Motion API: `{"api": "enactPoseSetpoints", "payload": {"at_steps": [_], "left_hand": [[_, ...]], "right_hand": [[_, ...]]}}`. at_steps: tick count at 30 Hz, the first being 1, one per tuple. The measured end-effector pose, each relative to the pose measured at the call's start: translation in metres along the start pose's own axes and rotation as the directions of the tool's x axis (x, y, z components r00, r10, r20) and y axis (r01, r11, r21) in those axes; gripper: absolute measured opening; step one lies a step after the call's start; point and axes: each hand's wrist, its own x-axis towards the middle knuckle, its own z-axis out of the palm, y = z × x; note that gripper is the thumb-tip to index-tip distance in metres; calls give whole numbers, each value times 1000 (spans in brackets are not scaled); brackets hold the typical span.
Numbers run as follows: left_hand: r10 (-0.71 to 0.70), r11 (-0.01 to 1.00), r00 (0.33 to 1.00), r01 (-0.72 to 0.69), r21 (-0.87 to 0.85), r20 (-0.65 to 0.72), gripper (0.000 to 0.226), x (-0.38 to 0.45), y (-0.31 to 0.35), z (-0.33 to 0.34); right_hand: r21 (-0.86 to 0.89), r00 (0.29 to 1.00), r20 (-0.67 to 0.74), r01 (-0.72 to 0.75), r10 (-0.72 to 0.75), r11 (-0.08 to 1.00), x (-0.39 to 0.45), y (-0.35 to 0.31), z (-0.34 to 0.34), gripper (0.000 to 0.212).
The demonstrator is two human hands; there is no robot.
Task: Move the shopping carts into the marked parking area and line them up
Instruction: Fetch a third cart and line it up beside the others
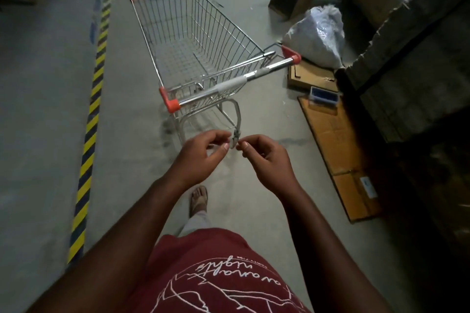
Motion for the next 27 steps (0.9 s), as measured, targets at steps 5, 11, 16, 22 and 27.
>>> {"api": "enactPoseSetpoints", "payload": {"at_steps": [5,11,16,22,27], "left_hand": [[98,995,994,-99,7,46,25,101,-15,-6],[-86,905,994,109,411,-74,90,200,-40,-20],[-143,764,985,172,622,-96,77,231,-64,-19],[-379,655,918,353,668,-115,86,230,-56,-19],[-498,436,793,579,689,-351,100,241,-38,9]], "right_hand": [[-61,1000,-12,-8,7,998,100,-6,-8,11],[-283,995,1,100,-104,954,198,-14,-11,28],[-759,945,319,301,-73,578,283,21,-25,72],[-731,871,444,489,-212,476,357,50,-72,84],[-751,799,511,594,-317,287,370,55,-68,79]]}}
